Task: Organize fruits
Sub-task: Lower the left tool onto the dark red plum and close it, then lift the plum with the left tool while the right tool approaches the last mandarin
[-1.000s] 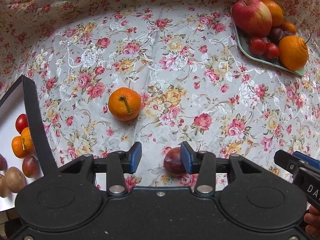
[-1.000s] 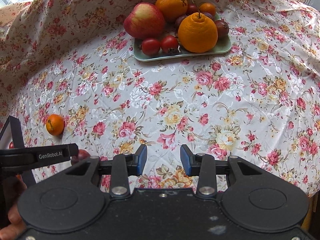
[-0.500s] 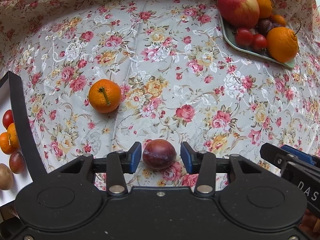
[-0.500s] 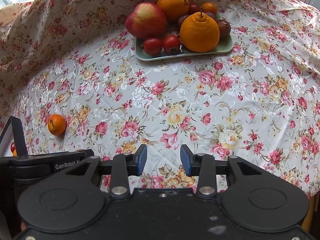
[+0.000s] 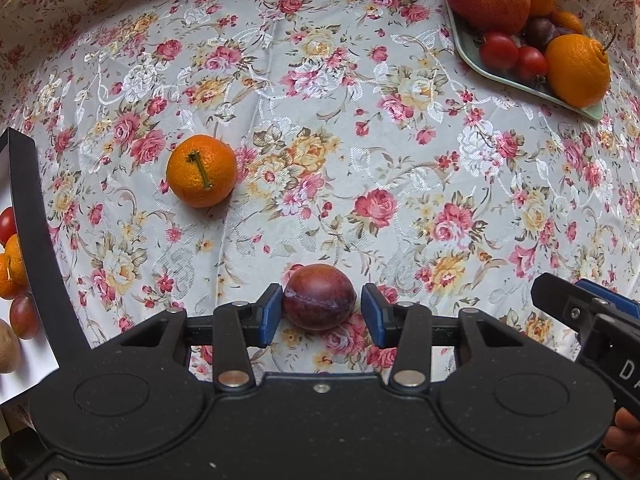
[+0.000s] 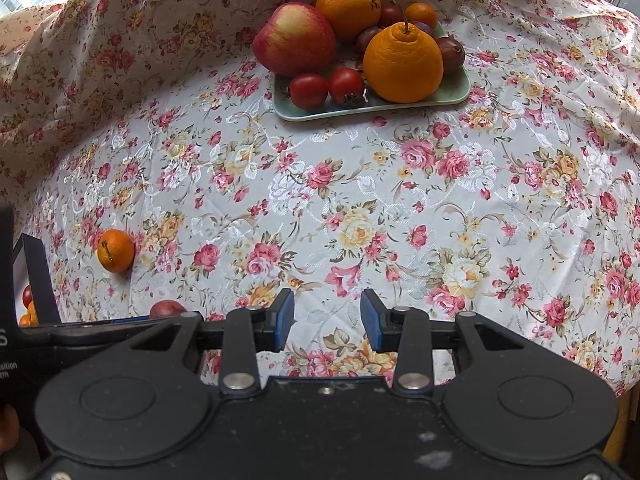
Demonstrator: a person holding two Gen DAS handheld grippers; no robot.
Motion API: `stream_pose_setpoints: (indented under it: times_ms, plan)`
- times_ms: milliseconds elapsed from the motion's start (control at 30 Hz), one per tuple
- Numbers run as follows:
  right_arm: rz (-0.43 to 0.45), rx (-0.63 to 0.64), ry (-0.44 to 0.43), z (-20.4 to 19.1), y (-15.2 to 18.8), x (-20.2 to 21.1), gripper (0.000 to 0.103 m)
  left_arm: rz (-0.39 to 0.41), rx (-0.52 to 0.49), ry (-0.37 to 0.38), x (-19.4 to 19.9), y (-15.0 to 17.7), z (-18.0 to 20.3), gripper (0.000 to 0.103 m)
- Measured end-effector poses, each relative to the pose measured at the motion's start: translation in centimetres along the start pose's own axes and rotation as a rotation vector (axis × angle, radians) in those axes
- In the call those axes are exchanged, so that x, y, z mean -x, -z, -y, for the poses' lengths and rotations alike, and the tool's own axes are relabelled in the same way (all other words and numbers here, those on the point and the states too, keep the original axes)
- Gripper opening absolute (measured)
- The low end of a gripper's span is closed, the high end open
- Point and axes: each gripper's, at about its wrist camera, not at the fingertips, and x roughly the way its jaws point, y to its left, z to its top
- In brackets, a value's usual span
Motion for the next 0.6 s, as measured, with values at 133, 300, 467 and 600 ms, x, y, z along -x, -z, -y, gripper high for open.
stream_pose_setpoints:
  times_ms: [133,300,467,600]
  plan:
    - [0.001,0.003,-0.005,-0.4,-0.1,0.0,0.04,-0.001,0.015,0.009,-0.2,0.0,-0.3,0.052]
    - [-0.006,0.01,-0.008,-0.9,-0.1,-0.2,0.04,0.01,0.042,0.038,0.0,-0.1,-0.8,0.048]
    - [-0.011,0.012,-0.007,-1.4,-0.2,-0.5,0.04,0.022,0.059,0.049,0.2,-0.1,-1.0,0.047]
    - [-0.01,0.007,-0.013,-1.9,-0.4,-0.6,0.04,0.055,0.08,0.06,1.6,-0.4,-2.7,0.045]
